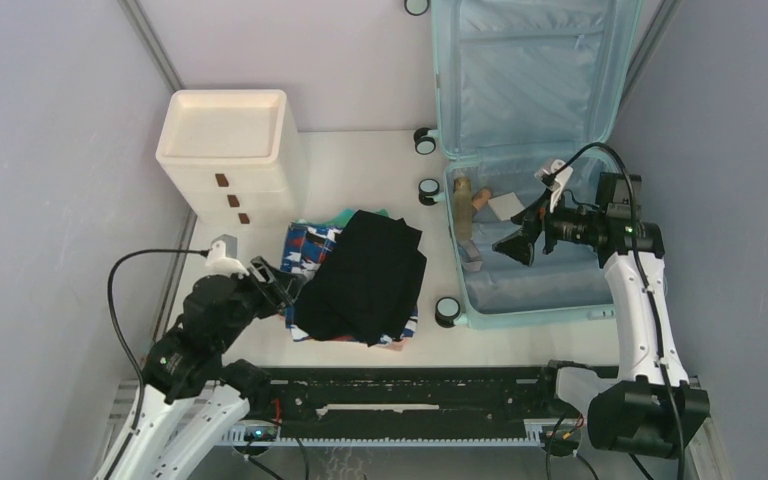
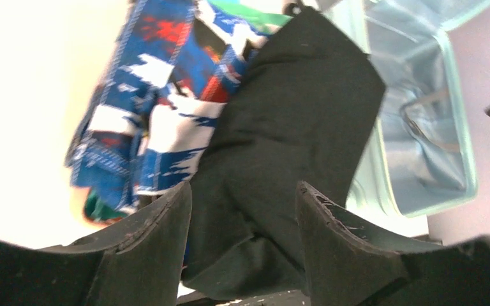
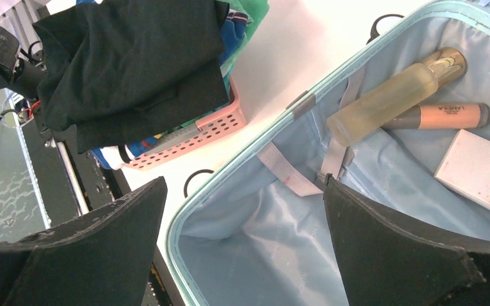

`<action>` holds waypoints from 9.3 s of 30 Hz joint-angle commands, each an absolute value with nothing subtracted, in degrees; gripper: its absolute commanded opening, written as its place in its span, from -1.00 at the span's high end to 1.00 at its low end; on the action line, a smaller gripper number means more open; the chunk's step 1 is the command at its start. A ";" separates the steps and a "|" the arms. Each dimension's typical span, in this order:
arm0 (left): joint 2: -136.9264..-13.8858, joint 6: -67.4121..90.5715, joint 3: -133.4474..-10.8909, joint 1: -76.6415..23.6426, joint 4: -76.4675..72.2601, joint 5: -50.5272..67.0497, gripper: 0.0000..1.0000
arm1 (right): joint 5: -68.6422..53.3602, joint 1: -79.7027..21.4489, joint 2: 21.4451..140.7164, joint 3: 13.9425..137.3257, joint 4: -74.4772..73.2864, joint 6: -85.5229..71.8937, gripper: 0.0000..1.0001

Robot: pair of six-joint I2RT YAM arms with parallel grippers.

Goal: Open, take out, and arrange the luggage

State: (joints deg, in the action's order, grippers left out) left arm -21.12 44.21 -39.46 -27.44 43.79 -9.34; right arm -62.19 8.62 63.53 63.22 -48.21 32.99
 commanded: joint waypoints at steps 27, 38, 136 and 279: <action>-38.61 30.47 -38.96 -17.61 23.90 0.30 -0.46 | -59.88 5.98 59.49 60.81 -41.78 32.22 -0.99; -45.91 18.70 -46.12 -11.19 30.54 12.59 -0.69 | -67.15 1.14 61.30 60.80 -47.61 42.68 -0.99; -70.48 6.58 -57.97 -15.73 47.65 22.39 0.19 | -40.25 -33.32 87.82 70.31 -27.83 4.87 0.60; -75.15 3.31 -57.44 22.94 2.43 22.94 -0.23 | -72.07 -7.55 67.09 61.96 -38.27 25.21 -0.68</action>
State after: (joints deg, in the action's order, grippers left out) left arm -73.25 5.89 -50.19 21.98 3.18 20.36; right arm -70.98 -7.64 68.36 61.82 -38.83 23.97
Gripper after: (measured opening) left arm 0.632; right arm 0.839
